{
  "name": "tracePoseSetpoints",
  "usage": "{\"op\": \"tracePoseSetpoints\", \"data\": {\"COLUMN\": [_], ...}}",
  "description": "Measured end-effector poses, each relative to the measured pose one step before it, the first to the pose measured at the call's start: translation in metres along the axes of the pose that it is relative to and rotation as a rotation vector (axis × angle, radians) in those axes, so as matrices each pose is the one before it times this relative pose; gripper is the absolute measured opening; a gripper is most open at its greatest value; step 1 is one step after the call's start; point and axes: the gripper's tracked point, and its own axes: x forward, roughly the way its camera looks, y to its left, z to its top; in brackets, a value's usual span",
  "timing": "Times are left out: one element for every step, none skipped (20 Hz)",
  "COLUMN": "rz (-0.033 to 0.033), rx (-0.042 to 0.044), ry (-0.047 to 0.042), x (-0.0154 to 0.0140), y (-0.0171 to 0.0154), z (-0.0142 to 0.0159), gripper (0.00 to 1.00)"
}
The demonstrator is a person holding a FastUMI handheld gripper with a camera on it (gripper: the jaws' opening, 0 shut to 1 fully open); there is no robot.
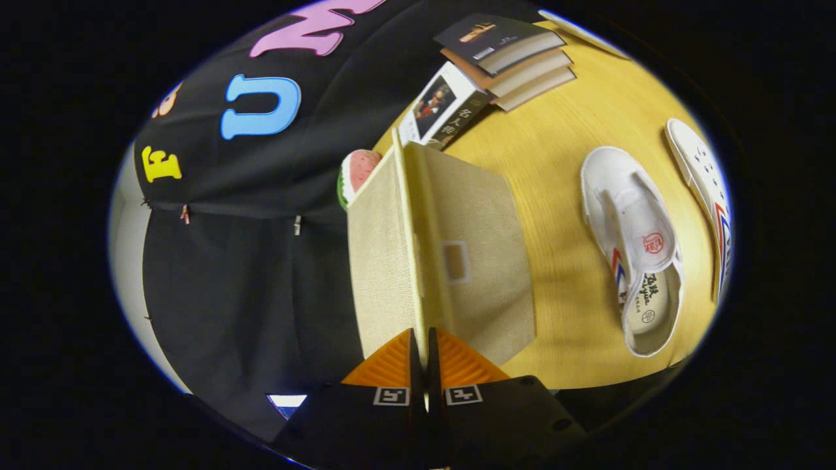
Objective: Open the storage box then place both shoes into the box .Put the left shoe in first, then the right shoe, with the right side of both shoes facing outward in a uniform manner.
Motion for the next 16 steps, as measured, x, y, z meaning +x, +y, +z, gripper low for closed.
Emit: {"op": "tracePoseSetpoints", "data": {"rz": [0.01095,0.01116,0.01756,0.01643,0.01602,0.01462,0.02108,0.0228,0.02209,0.01869,0.01284,0.01234,0.00849,0.00955,0.00504,0.00014], "rx": [-0.01401,-0.0116,-0.01449,-0.01724,-0.01882,-0.0174,-0.0126,-0.01001,-0.01106,-0.02127,-0.03307,-0.04508,-0.02764,-0.02695,-0.02042,-0.01609], "ry": [-0.01274,-0.00723,-0.00645,-0.00314,-0.00581,-0.00301,-0.0025,0.00288,0.00661,0.00815,0.00314,0.00051,0.00429,0.00887,0.00775,0.00901], "x": [-0.0019,-0.00143,-0.00167,-0.00109,-0.00103,0.00054,0.00081,0.00369,0.00451,0.00626,0.00588,0.0108,0.00879,0.01126,0.01106,0.01192], "y": [0.00991,0.01048,0.01268,0.01255,0.01261,0.01263,0.01628,0.01626,0.0172,0.01755,0.0153,0.01756,0.00964,0.0111,0.00896,0.00723], "z": [0.00199,0.0001,0.00062,-0.00074,0.00023,0.00074,-0.00033,-0.00053,-0.00189,-0.00218,-0.00131,-0.00117,-0.00105,-0.00246,-0.00224,-0.00221], "gripper": [0.05,0.05,0.05,0.05,0.05,0.05,0.05,0.05,0.06,0.06,0.06,0.07,0.07,0.09,0.09,0.09]}}
